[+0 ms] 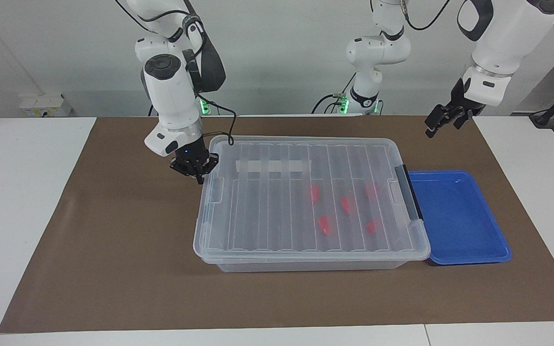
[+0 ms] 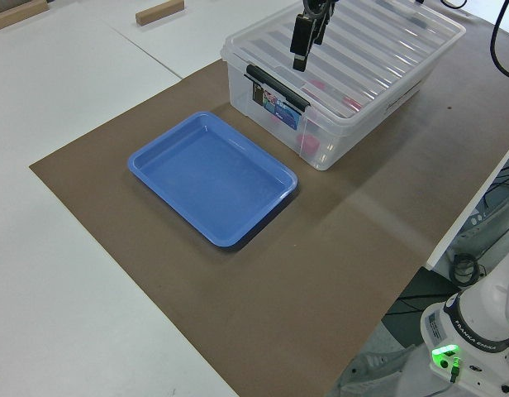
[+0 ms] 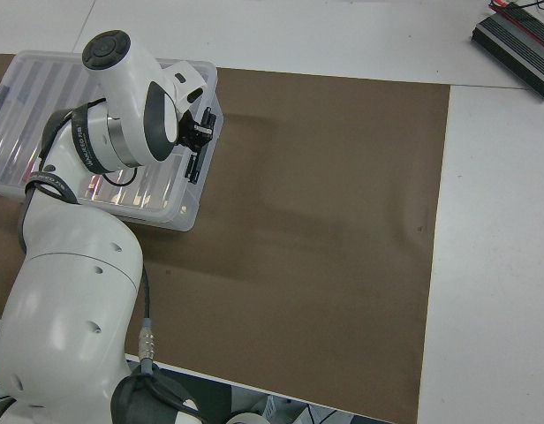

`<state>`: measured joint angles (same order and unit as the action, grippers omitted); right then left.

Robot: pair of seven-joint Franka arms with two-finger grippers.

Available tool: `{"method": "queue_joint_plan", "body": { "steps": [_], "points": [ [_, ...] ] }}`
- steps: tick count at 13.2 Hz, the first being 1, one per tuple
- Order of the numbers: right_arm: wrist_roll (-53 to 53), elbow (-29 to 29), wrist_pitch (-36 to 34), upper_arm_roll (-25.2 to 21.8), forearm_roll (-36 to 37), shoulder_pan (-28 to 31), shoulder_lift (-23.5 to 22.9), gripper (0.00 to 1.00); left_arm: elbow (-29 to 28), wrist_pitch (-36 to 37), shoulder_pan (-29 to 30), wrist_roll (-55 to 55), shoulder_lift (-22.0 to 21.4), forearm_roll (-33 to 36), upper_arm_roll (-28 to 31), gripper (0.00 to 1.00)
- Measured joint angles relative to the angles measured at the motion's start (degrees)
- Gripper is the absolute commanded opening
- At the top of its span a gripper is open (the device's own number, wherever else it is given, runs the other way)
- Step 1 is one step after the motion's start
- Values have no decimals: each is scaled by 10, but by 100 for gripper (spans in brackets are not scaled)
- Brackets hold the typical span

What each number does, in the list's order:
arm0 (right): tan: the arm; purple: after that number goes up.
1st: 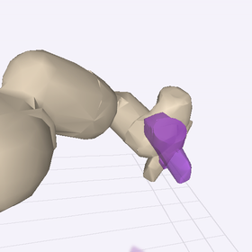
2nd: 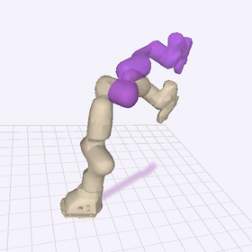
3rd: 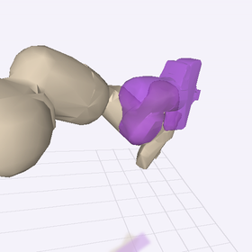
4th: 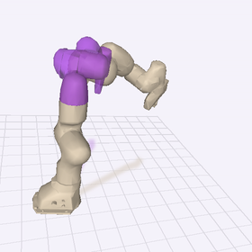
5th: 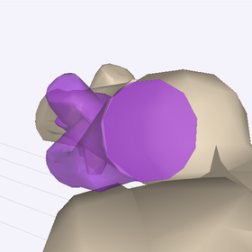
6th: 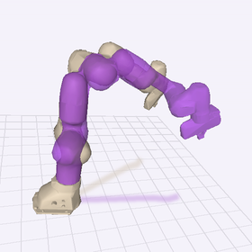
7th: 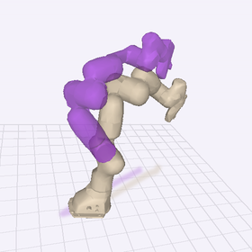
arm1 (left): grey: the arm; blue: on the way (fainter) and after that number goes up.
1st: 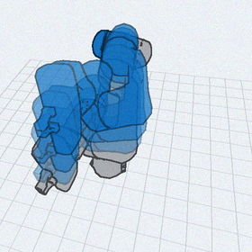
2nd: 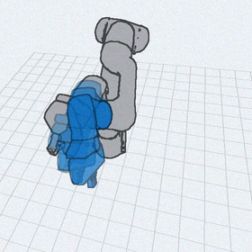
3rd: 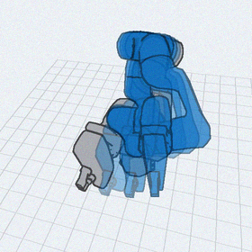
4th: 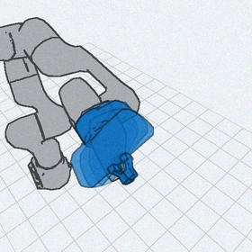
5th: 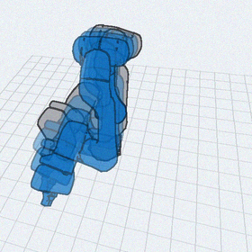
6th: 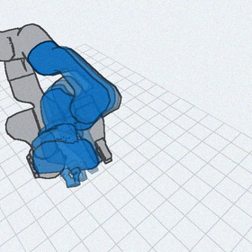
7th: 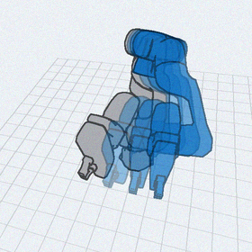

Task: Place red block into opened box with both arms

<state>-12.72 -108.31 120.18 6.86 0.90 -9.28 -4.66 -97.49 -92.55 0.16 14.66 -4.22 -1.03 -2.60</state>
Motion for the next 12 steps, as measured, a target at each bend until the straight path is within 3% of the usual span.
{"method": "queue_joint_plan", "body": {
  "steps": [3,7,8,9,10,12],
  "points": [
    [0,0,0,0,0,0,0,0,0,0,0,-87,0,0,1,100],
    [0,2,1,0,0,1,0,0,0,0,0,-117,0,0,1,100],
    [0,3,1,0,0,2,2,16,0,0,-1,-120,0,0,0,100],
    [-1,3,0,-1,0,5,6,73,0,0,-1,-123,0,0,0,100],
    [-2,4,-5,-2,0,12,12,100,0,0,-2,-124,0,0,0,100],
    [-2,4,-28,-3,0,38,30,100,0,0,-2,-125,0,0,0,100]
  ]
}}
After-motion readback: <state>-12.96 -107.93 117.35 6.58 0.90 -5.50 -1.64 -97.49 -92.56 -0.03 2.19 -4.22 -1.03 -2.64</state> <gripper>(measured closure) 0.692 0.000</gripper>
